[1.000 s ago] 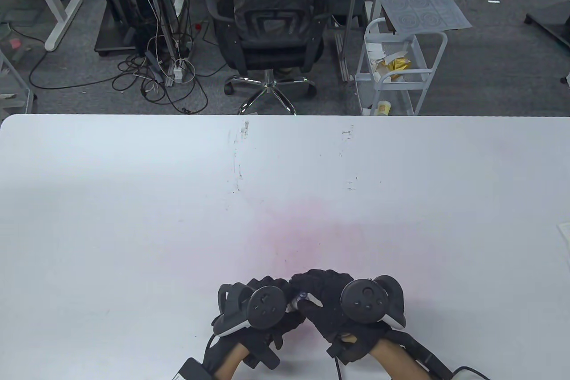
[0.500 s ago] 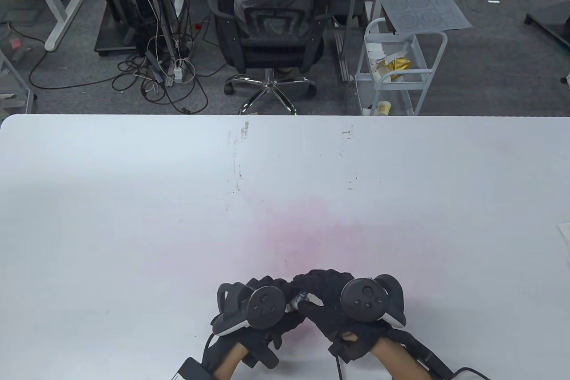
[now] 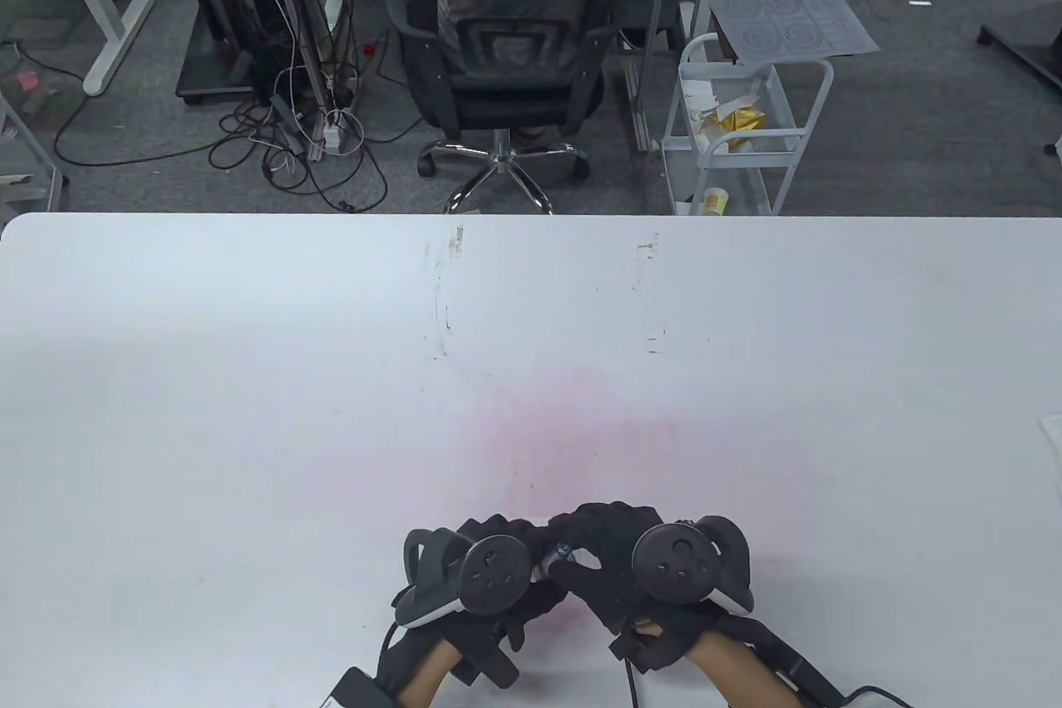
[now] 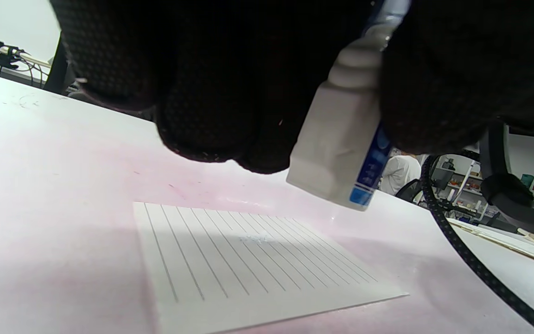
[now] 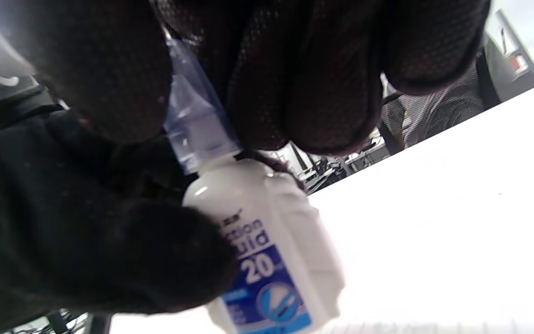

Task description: Brush correction fluid to cover black text

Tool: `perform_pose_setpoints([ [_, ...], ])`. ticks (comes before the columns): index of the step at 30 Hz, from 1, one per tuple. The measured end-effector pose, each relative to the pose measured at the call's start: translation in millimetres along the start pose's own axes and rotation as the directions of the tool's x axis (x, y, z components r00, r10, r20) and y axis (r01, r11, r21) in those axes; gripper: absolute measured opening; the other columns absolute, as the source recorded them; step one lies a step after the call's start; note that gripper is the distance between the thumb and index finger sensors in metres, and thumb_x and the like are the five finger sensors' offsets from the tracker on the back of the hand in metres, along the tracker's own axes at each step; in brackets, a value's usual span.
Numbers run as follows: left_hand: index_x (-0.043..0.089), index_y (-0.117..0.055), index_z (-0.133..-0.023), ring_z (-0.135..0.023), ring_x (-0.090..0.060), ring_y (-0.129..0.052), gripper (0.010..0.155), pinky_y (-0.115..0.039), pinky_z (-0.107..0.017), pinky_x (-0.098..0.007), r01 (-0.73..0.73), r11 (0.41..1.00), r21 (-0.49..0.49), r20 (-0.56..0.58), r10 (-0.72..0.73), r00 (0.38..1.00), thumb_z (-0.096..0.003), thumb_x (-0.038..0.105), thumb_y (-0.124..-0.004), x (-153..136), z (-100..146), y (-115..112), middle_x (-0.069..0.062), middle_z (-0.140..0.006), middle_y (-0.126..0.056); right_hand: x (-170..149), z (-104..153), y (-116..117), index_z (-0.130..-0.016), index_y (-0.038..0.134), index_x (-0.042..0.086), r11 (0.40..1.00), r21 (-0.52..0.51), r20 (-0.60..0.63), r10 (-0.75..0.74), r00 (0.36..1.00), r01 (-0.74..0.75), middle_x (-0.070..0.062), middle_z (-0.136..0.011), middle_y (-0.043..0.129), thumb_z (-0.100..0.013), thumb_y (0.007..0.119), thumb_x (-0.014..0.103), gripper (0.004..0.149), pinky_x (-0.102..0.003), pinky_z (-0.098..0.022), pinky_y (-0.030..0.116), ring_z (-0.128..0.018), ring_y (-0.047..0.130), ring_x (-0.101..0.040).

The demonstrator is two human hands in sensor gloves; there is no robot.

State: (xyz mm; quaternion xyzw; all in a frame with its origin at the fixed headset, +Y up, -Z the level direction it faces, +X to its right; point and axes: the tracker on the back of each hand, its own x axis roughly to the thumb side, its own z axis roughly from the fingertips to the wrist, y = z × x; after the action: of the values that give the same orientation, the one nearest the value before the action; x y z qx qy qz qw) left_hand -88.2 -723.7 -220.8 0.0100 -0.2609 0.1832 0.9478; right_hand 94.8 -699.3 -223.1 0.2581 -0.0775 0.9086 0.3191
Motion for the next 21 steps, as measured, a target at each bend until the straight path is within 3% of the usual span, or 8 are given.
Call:
perform_pose_setpoints([
  [5, 0.022, -0.092, -0.077, -0.051, -0.024, -0.106, 0.058, -0.086, -0.049, -0.044, 0.01, 1.0, 0.002, 0.001, -0.01, 1.0, -0.0294, 0.054, -0.096, 1.1, 0.0, -0.2, -0.005, -0.065, -0.106, -0.8, 2.1, 0.9, -0.068, 0.088, 0.02, 0.998, -0.054, -0.043, 0.038, 0.998, -0.04, -0.002, -0.06, 0.093, -0.029, 0.092, 0.055, 0.052, -0.053, -0.046, 0.078, -0.041, 0.101, -0.027],
  [8, 0.022, -0.092, -0.077, -0.052, -0.024, -0.106, 0.058, -0.086, -0.049, -0.044, 0.002, 1.0, 0.007, -0.006, -0.002, 1.0, -0.0294, 0.054, -0.095, -0.6, 0.7, 0.8, -0.005, -0.065, -0.106, -0.7, 2.7, 1.9, -0.072, 0.087, 0.021, 0.998, -0.05, -0.024, 0.039, 0.999, -0.04, -0.003, -0.066, 0.091, -0.03, 0.09, 0.057, 0.056, -0.054, -0.049, 0.076, -0.049, 0.101, -0.029],
  [9, 0.022, -0.092, -0.077, -0.052, -0.024, -0.106, 0.058, -0.086, -0.049, -0.044, -0.003, 1.0, 0.016, -0.007, 0.003, 1.0, -0.0295, 0.054, -0.096, -1.3, 1.1, 1.9, -0.005, -0.065, -0.106, -1.0, 1.7, 3.0, -0.079, 0.083, 0.019, 1.0, -0.005, -0.016, 0.016, 1.0, -0.016, -0.005, -0.074, 0.087, -0.031, 0.089, 0.056, 0.061, -0.056, -0.052, 0.074, -0.056, 0.098, -0.032],
  [11, 0.022, -0.092, -0.077, -0.051, -0.024, -0.106, 0.058, -0.086, -0.049, -0.044, -0.016, 0.999, 0.028, -0.009, 0.016, 1.0, -0.0294, 0.054, -0.096, -2.1, 1.7, 3.4, -0.005, -0.065, -0.106, -2.2, 1.1, 4.6, -0.083, 0.08, 0.019, 0.999, 0.05, -0.019, -0.006, 1.0, 0.007, -0.006, -0.079, 0.085, -0.033, 0.089, 0.052, 0.06, -0.057, -0.054, 0.072, -0.061, 0.096, -0.034],
  [16, 0.021, -0.092, -0.076, -0.051, -0.024, -0.106, 0.057, -0.086, -0.049, -0.044, -0.013, 0.999, 0.039, -0.011, 0.013, 1.0, -0.0295, 0.055, -0.095, -2.4, 2.1, 4.5, -0.005, -0.064, -0.106, -3.5, 1.3, 6.5, -0.08, 0.083, 0.019, 0.999, 0.025, -0.029, -0.041, 0.999, 0.042, -0.005, -0.076, 0.087, -0.034, 0.09, 0.045, 0.054, -0.057, -0.052, 0.073, -0.059, 0.098, -0.033],
  [21, 0.022, -0.092, -0.076, -0.05, -0.024, -0.106, 0.058, -0.086, -0.049, -0.044, -0.006, 0.999, 0.046, -0.015, 0.007, 1.0, -0.0292, 0.055, -0.096, -2.5, 2.3, 5.1, -0.005, -0.064, -0.106, -1.5, 2.8, 7.6, -0.074, 0.086, 0.019, 0.999, -0.041, -0.037, -0.011, 0.999, 0.009, -0.004, -0.069, 0.091, -0.031, 0.092, 0.048, 0.052, -0.055, -0.05, 0.076, -0.051, 0.1, -0.03],
])
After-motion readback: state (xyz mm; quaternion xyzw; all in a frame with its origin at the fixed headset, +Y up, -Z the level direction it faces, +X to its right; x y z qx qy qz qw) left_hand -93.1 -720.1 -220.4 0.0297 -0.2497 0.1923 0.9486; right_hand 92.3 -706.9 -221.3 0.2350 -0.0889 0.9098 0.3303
